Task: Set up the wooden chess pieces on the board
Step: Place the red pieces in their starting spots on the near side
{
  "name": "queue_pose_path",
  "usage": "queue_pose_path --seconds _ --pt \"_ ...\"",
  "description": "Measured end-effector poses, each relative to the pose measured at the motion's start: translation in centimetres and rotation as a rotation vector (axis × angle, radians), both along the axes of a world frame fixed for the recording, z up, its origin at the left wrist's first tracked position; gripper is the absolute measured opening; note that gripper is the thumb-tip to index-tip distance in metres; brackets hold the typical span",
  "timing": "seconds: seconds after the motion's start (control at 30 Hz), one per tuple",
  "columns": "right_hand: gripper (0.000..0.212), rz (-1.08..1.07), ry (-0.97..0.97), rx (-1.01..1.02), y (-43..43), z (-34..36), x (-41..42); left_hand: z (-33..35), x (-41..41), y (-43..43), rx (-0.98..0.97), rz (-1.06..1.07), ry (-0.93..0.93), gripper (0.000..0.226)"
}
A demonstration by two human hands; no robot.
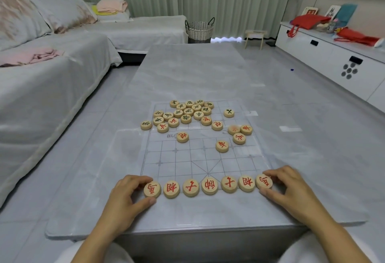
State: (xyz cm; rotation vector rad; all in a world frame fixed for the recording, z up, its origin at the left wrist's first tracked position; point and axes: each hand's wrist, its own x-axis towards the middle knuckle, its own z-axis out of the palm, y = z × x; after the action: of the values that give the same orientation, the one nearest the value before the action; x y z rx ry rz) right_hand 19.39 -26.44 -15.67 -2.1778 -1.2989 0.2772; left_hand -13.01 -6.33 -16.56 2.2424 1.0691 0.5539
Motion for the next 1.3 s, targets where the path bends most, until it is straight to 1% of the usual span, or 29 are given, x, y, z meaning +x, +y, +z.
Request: queue_pose_path --seconds 0.23,0.67,1.07,1.23,1.3 --pt "0.035 -0.008 0.044 -0.024 -0.01 0.29 -0.05 0.06 0.13 -0.17 -0.008 0.009 0.010 0.042" --pt "0.037 -0.033 0.047 -0.047 0.10 0.16 -0.16 0.04 -0.09 -0.17 -0.017 0.000 0.018 0.038" --pt "0.037 -0.028 0.043 -0.047 -0.01 0.37 -0.28 0.08 -0.14 -0.24 -0.016 -0.002 0.008 0.041" --pt "0.038 -0.027 0.054 -0.063 0.03 0.50 -0.28 0.27 -0.17 -0.42 -0.026 -0.001 -0.012 0.049" --pt "0.039 -0.025 0.061 -0.066 -0.01 0.52 -0.28 0.31 -0.14 -0.56 -0.039 0.017 -0.023 0.049"
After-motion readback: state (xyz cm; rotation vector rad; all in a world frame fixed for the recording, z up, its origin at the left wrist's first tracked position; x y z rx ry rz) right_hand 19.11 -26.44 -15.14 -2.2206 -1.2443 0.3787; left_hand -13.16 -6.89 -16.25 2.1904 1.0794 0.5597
